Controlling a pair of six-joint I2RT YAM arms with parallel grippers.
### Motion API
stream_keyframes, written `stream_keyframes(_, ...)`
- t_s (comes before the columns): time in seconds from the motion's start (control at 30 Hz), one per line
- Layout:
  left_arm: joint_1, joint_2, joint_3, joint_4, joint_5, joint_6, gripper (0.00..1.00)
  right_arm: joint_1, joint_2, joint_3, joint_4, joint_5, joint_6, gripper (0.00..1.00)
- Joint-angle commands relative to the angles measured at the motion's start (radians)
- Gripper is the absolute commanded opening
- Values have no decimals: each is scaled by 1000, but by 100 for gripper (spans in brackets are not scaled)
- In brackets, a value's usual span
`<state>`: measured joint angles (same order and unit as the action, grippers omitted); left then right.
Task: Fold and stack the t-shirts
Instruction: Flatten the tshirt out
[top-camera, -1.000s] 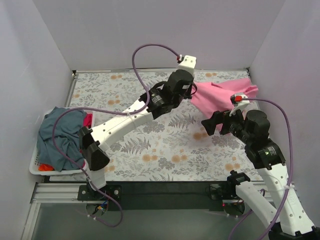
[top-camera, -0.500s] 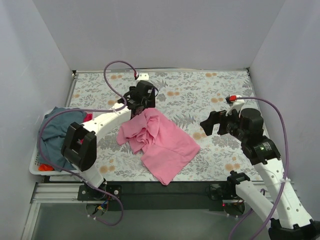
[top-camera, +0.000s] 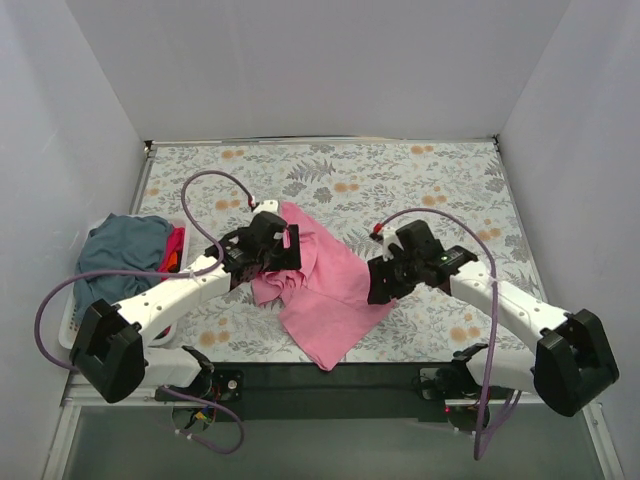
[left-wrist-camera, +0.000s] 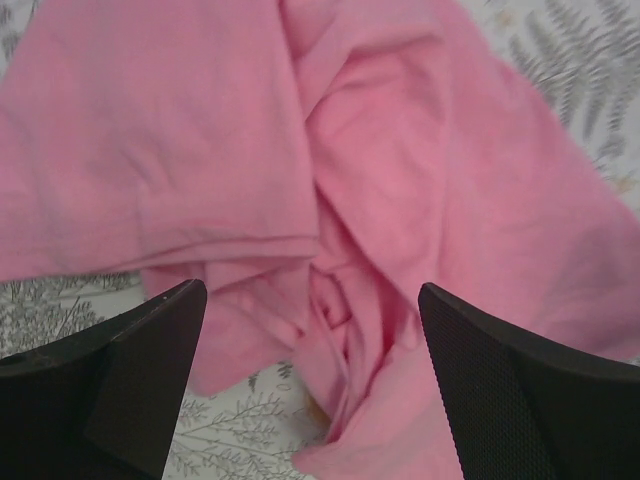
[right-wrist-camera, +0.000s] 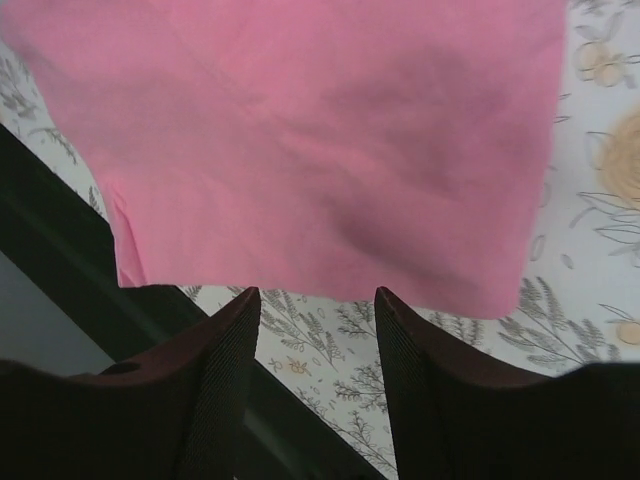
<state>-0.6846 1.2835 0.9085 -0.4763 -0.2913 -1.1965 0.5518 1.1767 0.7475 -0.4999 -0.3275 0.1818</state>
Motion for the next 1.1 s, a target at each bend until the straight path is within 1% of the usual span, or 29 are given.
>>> stream_keyframes(0.0, 11, -9, -65, -25, -23, -74, 81, 109, 64, 27, 18, 62, 5, 47)
stream_keyframes(0.13, 68, 25, -95, 33, 35, -97, 81, 123, 203, 35, 27, 62, 7, 47)
stream_keyframes(0.27, 85, 30, -97, 38, 50, -113, 81, 100, 284, 39, 26, 131, -5, 45)
stream_keyframes(0.37, 88, 14, -111, 41, 46, -121, 81, 4, 322, 35, 31, 133, -24, 44)
stream_keyframes(0.4, 91, 10, -115, 44, 44, -124, 81, -62, 330, 35, 31, 134, -30, 44)
stream_keyframes(0.47, 97, 11, -118, 44, 46, -127, 81, -133, 342, 39, 40, 130, -33, 44)
stream_keyframes(0.5, 97, 10, -117, 41, 50, -130, 81, -209, 345, 42, 43, 127, -30, 44)
stream_keyframes(0.57, 97, 11, -109, 33, 61, -133, 81, -304, 344, 59, 61, 128, -12, 44)
stream_keyframes(0.63, 99, 10, -102, 21, 98, -133, 81, -334, 328, 84, 69, 136, -4, 44)
stream_keyframes(0.7, 97, 10, -83, 8, 136, -118, 82, -331, 302, 119, 73, 137, -5, 46)
stream_keyframes(0.73, 92, 10, -76, -14, 168, -109, 84, -328, 264, 122, 75, 128, -4, 47)
stream_keyframes(0.8, 65, 8, -50, -54, 176, -106, 84, -308, 224, 109, 69, 120, 5, 50)
stream_keyframes(0.9, 7, 17, -24, -139, 118, -126, 84, -259, 161, 64, 37, 114, 12, 56)
stream_keyframes(0.93, -36, 22, -22, -171, 106, -132, 84, -242, 137, 49, 6, 117, 12, 56)
stream_keyframes(1.07, -125, 74, -14, -219, 22, -175, 84, -167, 87, -25, -46, 94, 36, 56)
